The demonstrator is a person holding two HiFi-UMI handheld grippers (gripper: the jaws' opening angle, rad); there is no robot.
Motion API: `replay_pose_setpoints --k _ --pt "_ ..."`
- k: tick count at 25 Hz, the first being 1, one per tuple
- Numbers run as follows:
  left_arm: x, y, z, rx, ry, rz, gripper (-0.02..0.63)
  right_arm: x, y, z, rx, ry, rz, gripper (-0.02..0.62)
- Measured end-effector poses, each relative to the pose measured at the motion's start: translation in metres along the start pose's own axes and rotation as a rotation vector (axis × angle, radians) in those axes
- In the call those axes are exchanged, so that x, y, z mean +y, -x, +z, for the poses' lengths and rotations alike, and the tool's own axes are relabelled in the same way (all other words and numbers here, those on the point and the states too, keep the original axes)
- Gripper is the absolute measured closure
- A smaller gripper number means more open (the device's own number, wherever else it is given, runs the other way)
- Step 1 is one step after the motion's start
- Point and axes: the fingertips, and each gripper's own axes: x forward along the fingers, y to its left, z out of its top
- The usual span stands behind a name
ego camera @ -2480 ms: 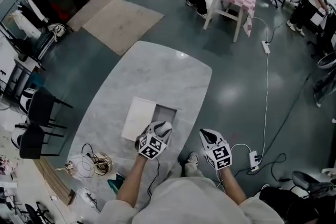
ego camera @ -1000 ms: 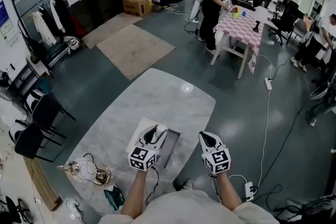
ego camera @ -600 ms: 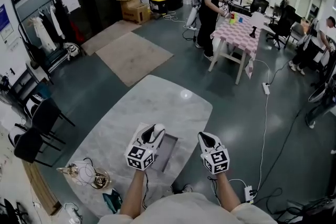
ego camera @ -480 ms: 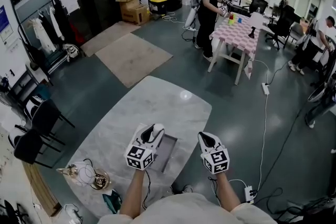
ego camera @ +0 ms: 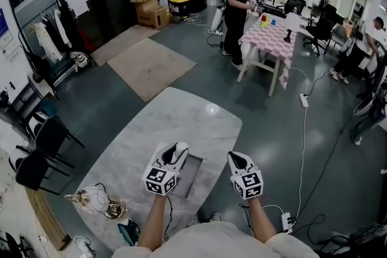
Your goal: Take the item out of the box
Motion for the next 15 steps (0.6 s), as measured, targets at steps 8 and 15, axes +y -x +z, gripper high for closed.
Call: replay_pose_setpoints --k 8,15 --pt "0.0003 -0.001 -0.0025 0.005 0.007 -0.003 0.439 0.0003 -0.0017 0.0013 0.003 0.007 0.003 0.594" --pt "-0.0009 -0.002 -0.0009 0.0 0.006 -0.003 0.439 0.0005 -0.002 0.0045 -0.001 0.015 0.009 0.594"
